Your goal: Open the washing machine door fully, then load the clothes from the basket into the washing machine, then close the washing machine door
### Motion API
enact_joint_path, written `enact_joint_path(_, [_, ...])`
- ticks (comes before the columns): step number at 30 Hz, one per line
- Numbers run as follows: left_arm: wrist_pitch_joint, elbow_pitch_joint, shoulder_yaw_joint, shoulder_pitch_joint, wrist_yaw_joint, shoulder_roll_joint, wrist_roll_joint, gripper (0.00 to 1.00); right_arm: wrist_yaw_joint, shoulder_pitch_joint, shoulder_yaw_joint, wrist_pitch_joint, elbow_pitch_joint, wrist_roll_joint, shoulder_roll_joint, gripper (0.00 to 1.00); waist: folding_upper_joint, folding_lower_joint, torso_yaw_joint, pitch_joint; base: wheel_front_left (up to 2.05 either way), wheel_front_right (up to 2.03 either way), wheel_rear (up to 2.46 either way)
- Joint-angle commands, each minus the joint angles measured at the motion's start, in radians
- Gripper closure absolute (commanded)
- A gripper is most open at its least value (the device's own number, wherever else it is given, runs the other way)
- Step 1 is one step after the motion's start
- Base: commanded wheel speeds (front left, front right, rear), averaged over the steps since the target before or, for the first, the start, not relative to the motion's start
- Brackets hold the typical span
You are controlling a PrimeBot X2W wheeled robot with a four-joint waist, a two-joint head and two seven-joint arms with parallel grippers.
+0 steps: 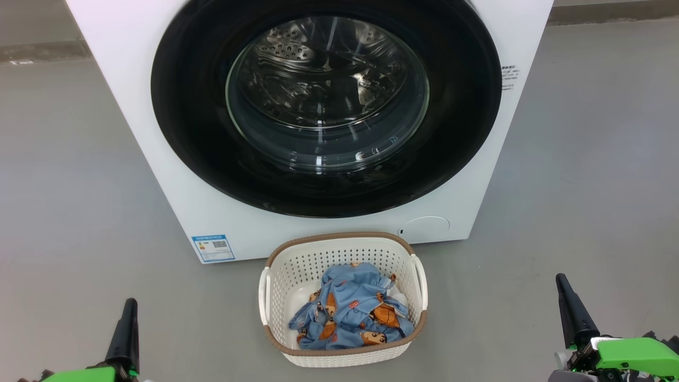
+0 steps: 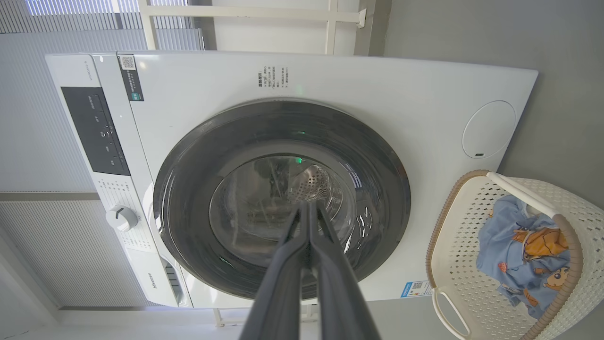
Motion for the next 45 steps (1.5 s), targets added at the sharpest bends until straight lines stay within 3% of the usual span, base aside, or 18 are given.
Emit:
enact_joint_path(1, [0.008,-0.027,0.032,-0.038,-0.010,0.019,0.002,1.00,0.002,-0.041,0.025,0.007,-0.030,0.005,-0.004,1.00,0.0000,0.0000,0.000,0.000,0.00,0.00,0.00])
enact_joint_path(30, [0.008,-0.027,0.032,-0.038,-0.010,0.019,0.002,1.00,0.002,-0.041,0.025,0.007,-0.030,0.005,-0.004,1.00,0.0000,0.0000,0.000,0.000,0.00,0.00,0.00])
enact_joint_path(31, [0.000,0.000,0.000,0.000,0.000,0.000,0.000,0.00,0.000,0.000,0.000,0.000,0.000,0.000,0.000,0.00,0.0000,0.0000,0.000,0.000,0.00,0.00,0.00])
enact_joint_path(45, [-0.026,0.045,-0.023,0.029,0.001,-0.014,-0.003,0.00,0.000,0.029,0.007,-0.027,0.041,-0.011,0.011,0.00,0.0000,0.0015,0.000,0.000,0.00,0.00,0.00])
